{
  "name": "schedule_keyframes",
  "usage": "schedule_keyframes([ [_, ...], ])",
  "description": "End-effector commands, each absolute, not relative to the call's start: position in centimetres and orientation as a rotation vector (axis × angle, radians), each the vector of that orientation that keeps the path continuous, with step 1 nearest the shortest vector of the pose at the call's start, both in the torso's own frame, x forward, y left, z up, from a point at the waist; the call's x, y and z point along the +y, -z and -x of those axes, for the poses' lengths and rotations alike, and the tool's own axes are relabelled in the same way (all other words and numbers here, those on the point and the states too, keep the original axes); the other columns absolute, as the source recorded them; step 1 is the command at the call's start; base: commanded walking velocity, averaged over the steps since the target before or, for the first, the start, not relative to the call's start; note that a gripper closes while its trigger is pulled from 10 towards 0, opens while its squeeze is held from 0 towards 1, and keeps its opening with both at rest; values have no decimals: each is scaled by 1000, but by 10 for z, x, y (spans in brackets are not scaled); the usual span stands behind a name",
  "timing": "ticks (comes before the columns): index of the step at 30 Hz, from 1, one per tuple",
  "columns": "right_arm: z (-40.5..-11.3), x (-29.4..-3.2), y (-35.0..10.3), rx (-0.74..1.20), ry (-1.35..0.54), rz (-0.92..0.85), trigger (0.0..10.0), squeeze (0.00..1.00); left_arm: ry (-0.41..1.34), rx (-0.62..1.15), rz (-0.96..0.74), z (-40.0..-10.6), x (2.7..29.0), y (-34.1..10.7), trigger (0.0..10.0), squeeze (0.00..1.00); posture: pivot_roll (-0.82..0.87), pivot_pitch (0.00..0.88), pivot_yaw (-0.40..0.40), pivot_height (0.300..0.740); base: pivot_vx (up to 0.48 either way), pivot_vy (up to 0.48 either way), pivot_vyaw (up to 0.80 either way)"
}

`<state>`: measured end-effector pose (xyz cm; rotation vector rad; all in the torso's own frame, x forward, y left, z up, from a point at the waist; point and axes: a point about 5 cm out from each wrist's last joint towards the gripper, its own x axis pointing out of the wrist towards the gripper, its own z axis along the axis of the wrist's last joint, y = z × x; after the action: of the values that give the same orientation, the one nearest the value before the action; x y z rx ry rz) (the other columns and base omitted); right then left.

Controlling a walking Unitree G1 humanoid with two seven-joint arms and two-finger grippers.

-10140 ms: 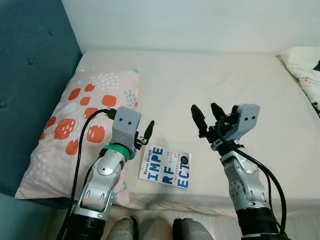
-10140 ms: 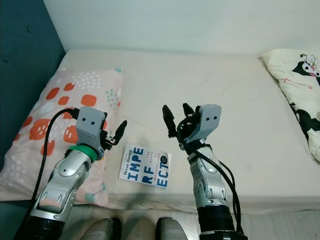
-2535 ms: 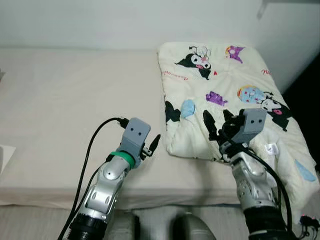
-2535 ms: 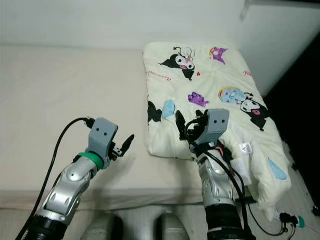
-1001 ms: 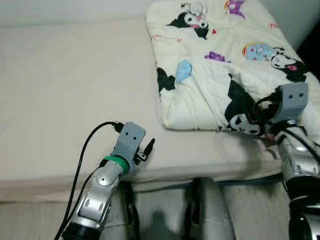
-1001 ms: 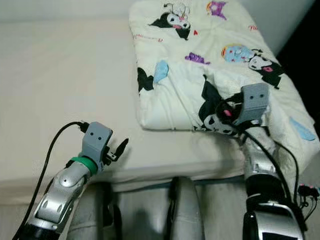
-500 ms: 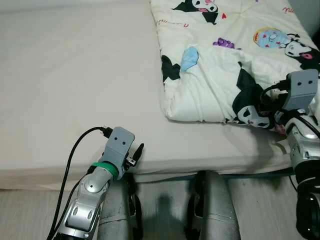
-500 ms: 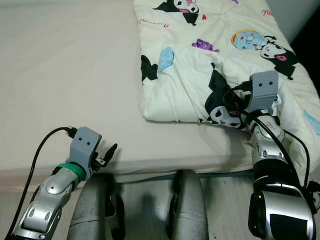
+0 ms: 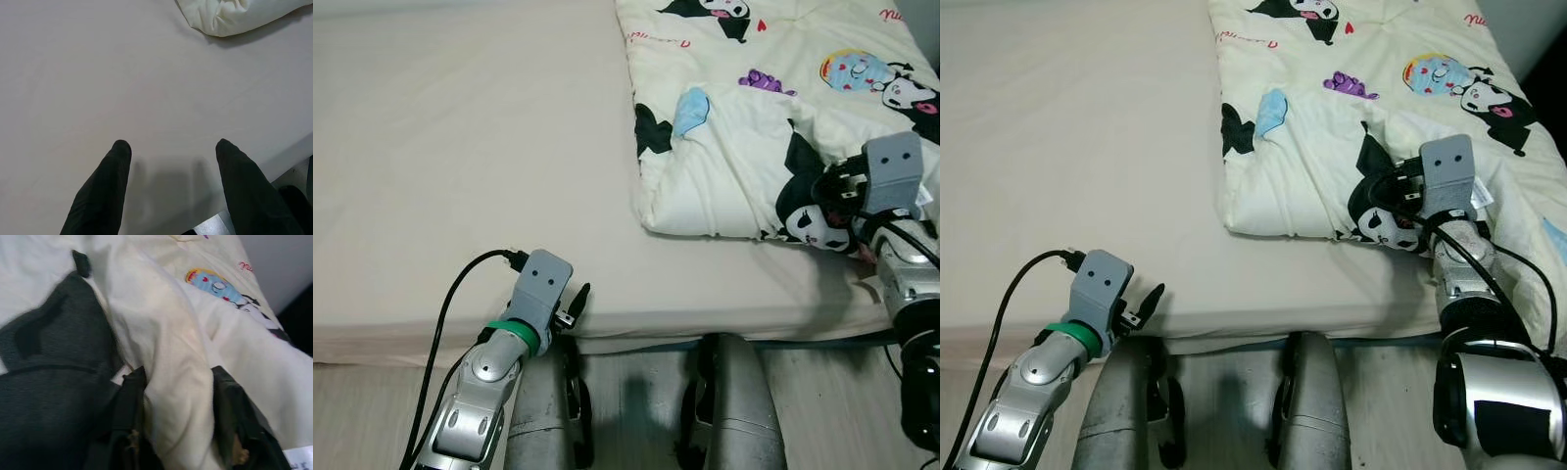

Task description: Clean up the room

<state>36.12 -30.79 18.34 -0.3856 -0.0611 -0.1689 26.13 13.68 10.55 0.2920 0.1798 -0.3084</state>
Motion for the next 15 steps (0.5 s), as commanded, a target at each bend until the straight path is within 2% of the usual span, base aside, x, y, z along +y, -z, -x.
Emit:
schedule_keyframes([
  [1,-359,-311,-178,-38,182,390,0,0,305,200,-283,-259,140,-103,10000,0,130,225,113,595,0,0,0],
  [6,-358,-312,-177,-37,149,371,0,0,386,134,-198,-258,134,-118,10000,0,122,213,108,595,0,0,0],
  [8,-358,-309,-176,-33,102,370,0,0,519,56,-129,-252,125,-135,10000,0,115,208,103,595,0,0,0],
  [15,-361,-294,-172,-33,-53,360,0,0,741,-90,-128,-241,109,-171,10000,0,105,204,95,595,0,0,0],
])
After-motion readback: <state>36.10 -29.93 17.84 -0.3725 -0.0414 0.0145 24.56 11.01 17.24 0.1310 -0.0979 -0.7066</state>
